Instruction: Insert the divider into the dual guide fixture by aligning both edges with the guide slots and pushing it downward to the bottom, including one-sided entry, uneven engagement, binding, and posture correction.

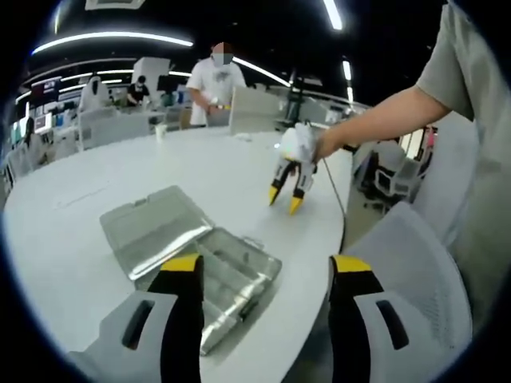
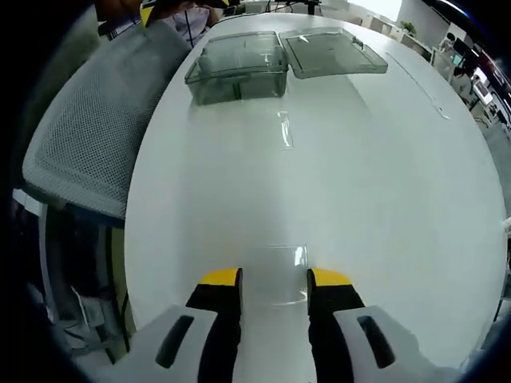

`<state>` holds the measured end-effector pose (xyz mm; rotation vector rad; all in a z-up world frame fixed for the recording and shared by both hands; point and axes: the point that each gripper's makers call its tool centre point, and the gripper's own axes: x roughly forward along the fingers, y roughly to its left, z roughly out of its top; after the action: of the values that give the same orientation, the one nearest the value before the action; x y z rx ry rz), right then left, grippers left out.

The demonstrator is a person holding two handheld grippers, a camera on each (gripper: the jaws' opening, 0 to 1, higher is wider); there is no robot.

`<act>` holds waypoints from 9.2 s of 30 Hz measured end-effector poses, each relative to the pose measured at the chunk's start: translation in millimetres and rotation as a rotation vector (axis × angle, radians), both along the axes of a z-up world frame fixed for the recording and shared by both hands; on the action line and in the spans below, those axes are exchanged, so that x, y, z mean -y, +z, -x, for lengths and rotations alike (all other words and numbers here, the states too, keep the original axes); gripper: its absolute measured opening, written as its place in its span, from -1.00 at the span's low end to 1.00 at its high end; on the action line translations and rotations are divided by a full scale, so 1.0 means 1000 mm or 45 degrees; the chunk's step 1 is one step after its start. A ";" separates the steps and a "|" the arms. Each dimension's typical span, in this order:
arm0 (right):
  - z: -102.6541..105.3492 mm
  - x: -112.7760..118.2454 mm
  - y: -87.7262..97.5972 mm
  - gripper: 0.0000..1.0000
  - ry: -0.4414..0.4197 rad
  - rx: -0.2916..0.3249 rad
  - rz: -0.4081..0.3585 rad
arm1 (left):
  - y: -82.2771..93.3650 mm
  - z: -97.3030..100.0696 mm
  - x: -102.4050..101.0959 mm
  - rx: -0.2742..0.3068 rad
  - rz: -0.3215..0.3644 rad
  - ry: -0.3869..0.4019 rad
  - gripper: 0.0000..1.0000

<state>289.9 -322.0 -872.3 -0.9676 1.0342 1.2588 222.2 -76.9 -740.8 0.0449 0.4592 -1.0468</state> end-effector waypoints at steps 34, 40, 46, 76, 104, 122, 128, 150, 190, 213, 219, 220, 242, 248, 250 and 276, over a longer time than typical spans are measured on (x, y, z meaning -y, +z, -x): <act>0.001 0.005 0.000 -0.46 0.117 -0.003 0.116 | -0.003 0.003 0.007 -0.025 -0.004 0.004 0.22; 0.001 0.005 0.002 -0.46 0.116 0.001 0.114 | -0.004 0.005 0.007 -0.033 -0.003 0.004 0.21; 0.004 0.000 0.005 -0.46 0.135 -0.001 0.116 | -0.004 0.004 0.007 -0.035 0.001 0.006 0.21; 0.024 -0.059 0.053 -0.47 0.232 0.006 0.048 | -0.006 -0.010 0.057 -0.222 0.105 0.015 0.02; 0.050 -0.126 0.102 -0.47 0.370 0.038 -0.046 | -0.013 -0.020 0.094 -0.754 0.400 0.246 -0.49; 0.057 -0.137 0.112 -0.47 0.402 0.062 -0.070 | -0.014 -0.022 0.095 -0.851 0.531 0.331 -0.64; 0.058 -0.142 0.114 -0.47 0.410 0.067 -0.078 | -0.011 -0.023 0.097 -0.880 0.570 0.350 -0.69; 0.060 -0.145 0.118 -0.46 0.433 0.089 -0.072 | -0.015 -0.022 0.097 -1.017 0.661 0.418 -0.97; 0.039 -0.141 0.132 -0.53 0.343 0.055 -0.175 | -0.001 -0.025 0.084 -0.935 0.714 0.322 -1.00; 0.046 -0.163 0.139 -0.82 0.427 -0.141 -0.242 | 0.014 -0.019 0.076 -0.451 0.466 0.021 -1.00; 0.050 -0.165 0.140 -0.91 0.418 -0.201 -0.253 | 0.014 -0.018 0.075 -0.347 0.403 -0.029 -1.00; 0.052 -0.166 0.141 -0.94 0.418 -0.223 -0.260 | 0.014 -0.018 0.074 -0.322 0.386 -0.035 -1.00; 0.059 -0.174 0.140 -1.00 0.433 -0.305 -0.257 | 0.011 -0.017 0.069 -0.050 0.258 -0.135 -1.00; 0.061 -0.179 0.141 -1.00 0.416 -0.327 -0.249 | 0.011 -0.016 0.066 -0.024 0.240 -0.158 -1.00; 0.061 -0.183 0.141 -1.00 0.410 -0.325 -0.239 | 0.009 -0.016 0.064 -0.022 0.225 -0.158 -1.00; 0.040 -0.199 0.129 -1.00 0.219 -0.227 -0.097 | 0.002 -0.019 0.024 0.082 0.005 -0.079 -0.34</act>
<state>249.9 -123.4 -743.1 -0.9128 1.0487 1.5388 240.9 -100.8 -739.1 0.0892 0.3993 -1.1037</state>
